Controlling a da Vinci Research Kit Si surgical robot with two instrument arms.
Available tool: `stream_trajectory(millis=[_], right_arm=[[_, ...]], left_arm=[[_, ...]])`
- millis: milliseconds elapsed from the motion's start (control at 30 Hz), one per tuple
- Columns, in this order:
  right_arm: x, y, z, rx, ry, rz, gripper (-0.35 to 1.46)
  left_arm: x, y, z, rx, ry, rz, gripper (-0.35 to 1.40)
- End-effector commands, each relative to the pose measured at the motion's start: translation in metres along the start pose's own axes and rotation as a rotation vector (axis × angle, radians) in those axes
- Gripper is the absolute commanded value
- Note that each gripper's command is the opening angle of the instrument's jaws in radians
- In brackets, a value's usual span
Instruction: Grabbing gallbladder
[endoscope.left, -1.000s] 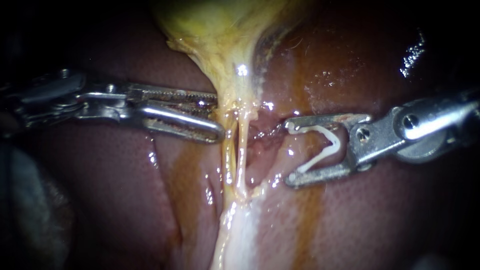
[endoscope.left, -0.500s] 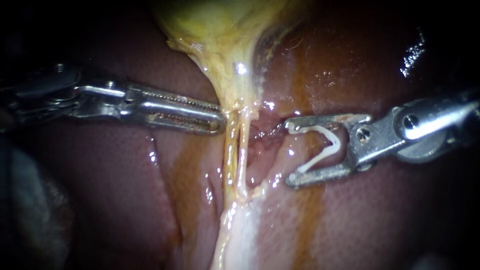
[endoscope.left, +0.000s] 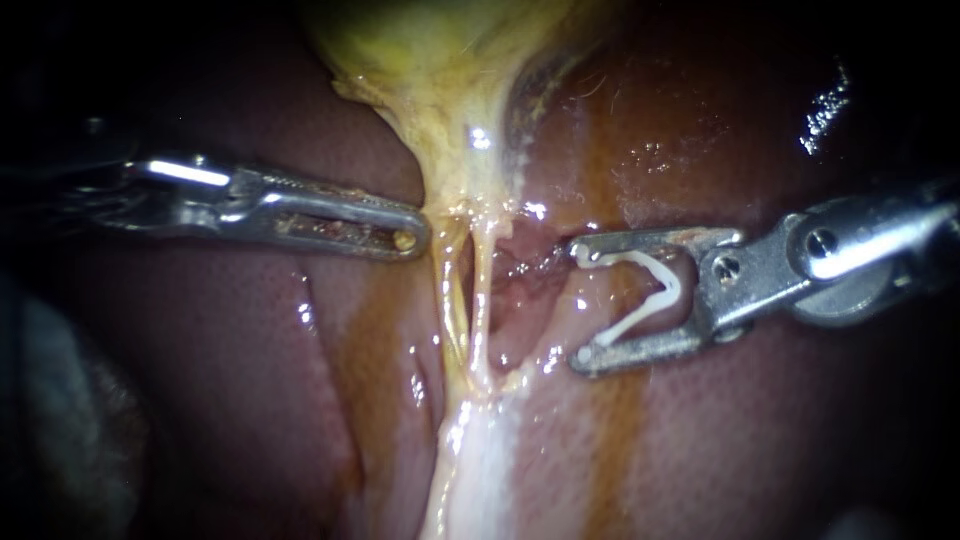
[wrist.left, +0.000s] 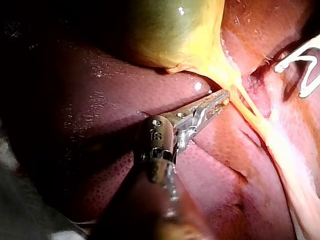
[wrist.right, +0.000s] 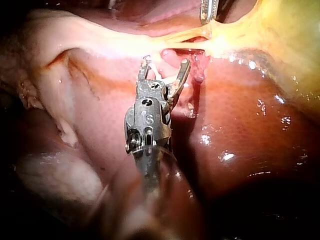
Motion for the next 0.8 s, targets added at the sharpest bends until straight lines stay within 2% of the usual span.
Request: stream_trajectory(millis=[33,200,500,800], right_arm=[[0.0,0.0,0.0,0.0,0.0,0.0,0.5],[-0.0001,0.0,0.0,0.0,0.0,0.006,0.5],[-0.0001,0.0001,0.0,-0.001,0.0,0.006,0.5],[-0.0002,0.0001,0.0,-0.001,0.0,0.006,0.5]], left_arm=[[0.0004,0.0003,-0.0006,-0.009,-0.001,-0.002,-0.35],[0.0025,0.0016,-0.0033,-0.007,0.002,-0.015,-0.35],[0.0047,0.0038,-0.0056,-0.013,0.017,-0.032,-0.35],[0.0045,0.0039,-0.0058,-0.011,0.019,-0.032,-0.35]])
